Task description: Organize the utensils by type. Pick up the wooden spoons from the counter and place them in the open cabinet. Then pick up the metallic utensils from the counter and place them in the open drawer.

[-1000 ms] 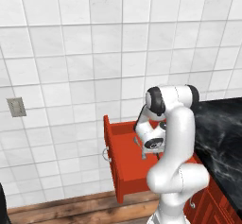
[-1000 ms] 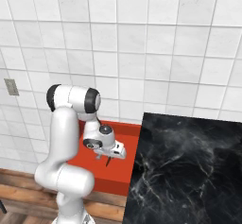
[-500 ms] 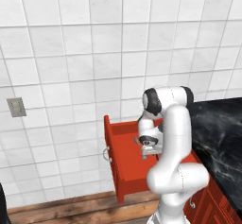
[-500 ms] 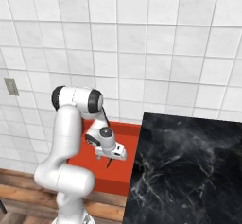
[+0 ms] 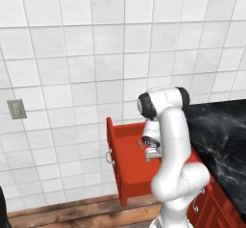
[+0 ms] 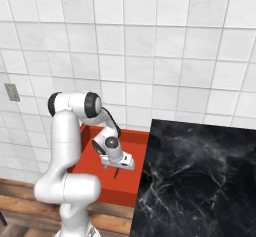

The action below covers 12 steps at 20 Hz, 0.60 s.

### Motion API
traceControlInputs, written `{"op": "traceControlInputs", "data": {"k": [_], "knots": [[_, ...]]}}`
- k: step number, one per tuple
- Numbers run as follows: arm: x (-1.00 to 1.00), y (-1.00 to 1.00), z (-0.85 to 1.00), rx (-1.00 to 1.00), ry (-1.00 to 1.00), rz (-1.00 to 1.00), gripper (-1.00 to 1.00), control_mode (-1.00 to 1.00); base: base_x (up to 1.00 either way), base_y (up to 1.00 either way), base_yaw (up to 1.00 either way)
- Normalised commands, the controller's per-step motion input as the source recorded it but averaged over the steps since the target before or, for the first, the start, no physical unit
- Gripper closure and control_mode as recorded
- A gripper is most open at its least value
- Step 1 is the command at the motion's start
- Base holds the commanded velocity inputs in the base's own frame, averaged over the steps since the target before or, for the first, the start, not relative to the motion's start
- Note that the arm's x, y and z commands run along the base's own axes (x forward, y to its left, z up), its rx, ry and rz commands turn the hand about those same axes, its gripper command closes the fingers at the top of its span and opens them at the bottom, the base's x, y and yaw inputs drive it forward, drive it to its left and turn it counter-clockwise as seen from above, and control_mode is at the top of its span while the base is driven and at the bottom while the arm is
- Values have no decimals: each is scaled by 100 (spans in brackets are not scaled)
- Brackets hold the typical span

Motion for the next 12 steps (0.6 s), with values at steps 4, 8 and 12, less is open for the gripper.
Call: {"op": "traceControlInputs", "data": {"k": [4, 8, 12], "knots": [[0, 0, 0, 3, 0, 0, -100, -100, 0, 0, 0], [1, 0, 11, 4, 0, 0, -100, -100, 0, 0, 0], [0, 0, 45, 0, 0, 0, -100, -100, 0, 0, 0]]}}
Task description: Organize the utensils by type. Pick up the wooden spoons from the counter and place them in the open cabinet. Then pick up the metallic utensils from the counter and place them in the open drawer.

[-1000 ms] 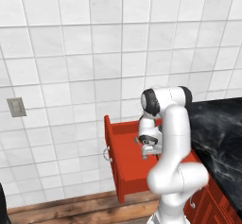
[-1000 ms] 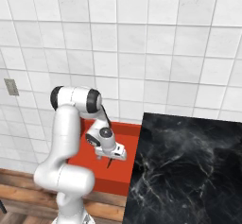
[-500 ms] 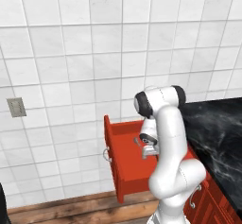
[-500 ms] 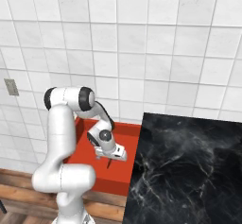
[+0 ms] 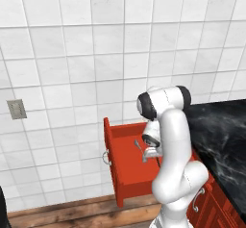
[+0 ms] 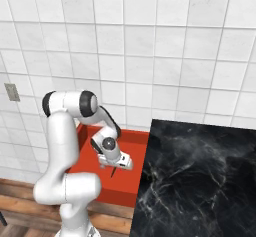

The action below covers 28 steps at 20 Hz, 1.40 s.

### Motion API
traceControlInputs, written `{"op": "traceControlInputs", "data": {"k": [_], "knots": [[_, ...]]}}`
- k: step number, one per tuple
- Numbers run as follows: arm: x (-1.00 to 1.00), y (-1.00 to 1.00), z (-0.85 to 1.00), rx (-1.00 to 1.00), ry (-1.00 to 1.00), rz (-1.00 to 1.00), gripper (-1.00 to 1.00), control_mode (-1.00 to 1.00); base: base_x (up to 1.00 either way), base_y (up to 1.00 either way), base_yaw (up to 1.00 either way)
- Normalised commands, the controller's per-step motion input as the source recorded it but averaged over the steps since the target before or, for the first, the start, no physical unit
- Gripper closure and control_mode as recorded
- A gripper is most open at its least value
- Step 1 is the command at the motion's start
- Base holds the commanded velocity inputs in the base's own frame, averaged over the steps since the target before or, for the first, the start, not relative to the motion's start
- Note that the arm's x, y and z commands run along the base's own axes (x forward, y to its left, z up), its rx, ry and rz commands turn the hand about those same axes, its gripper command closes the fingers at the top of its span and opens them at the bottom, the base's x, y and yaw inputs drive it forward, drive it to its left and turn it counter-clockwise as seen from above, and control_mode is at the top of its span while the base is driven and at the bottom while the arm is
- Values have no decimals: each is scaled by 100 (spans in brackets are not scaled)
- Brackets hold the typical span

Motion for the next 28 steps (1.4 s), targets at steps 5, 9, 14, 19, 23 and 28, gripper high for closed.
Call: {"op": "traceControlInputs", "data": {"k": [5, 9, 14, 19, 23, 28], "knots": [[0, 10, 88, 0, 8, 0, -100, -100, 0, 0, 0], [-6, 3, 100, 0, 8, 0, -100, -100, 0, 0, 0], [-12, 1, 100, 2, 1, 0, -100, -100, 0, 0, 0], [-1, 0, 100, 4, 0, 0, -100, -100, 0, 0, 0], [6, 0, 100, 6, 0, 0, -100, -100, 0, 0, 0], [10, 1, 100, 9, 2, 0, -100, -100, 0, 0, 0]]}}
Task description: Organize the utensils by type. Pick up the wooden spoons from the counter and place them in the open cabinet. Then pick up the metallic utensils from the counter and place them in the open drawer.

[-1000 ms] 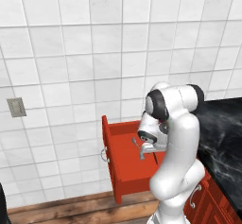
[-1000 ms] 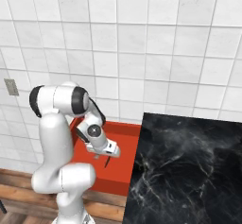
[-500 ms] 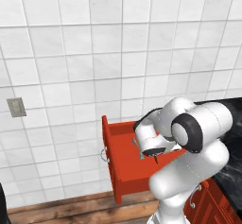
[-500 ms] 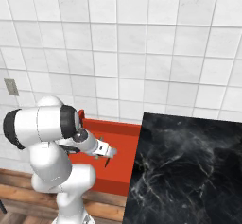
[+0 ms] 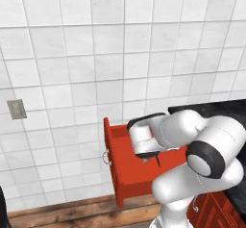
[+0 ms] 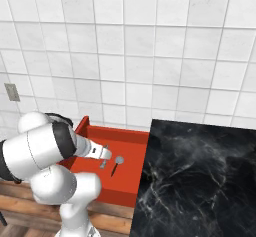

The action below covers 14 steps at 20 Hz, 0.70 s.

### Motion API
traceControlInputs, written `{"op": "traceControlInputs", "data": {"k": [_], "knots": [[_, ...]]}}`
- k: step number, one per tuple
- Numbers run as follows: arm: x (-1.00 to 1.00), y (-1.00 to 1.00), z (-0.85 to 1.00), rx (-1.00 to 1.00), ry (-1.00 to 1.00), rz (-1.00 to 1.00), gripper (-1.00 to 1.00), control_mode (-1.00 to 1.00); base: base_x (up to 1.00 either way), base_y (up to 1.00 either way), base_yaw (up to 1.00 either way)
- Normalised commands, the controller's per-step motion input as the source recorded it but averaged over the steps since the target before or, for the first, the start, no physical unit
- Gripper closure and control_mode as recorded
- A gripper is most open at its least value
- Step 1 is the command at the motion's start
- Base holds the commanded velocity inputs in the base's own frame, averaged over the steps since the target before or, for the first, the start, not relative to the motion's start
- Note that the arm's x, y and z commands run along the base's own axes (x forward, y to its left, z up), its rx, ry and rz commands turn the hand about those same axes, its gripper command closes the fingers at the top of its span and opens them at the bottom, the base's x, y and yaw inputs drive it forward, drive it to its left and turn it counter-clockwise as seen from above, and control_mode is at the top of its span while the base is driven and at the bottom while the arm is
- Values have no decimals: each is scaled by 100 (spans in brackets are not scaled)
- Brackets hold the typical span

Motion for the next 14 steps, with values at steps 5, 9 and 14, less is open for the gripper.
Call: {"op": "traceControlInputs", "data": {"k": [5, 9, 14], "knots": [[0, 3, 100, 14, 7, 0, -100, -100, 0, 0, 0], [5, 5, 100, 14, 2, 4, -100, -100, 0, 0, 0], [6, 5, 100, 9, 0, 10, -100, -100, 0, 0, 0]]}}
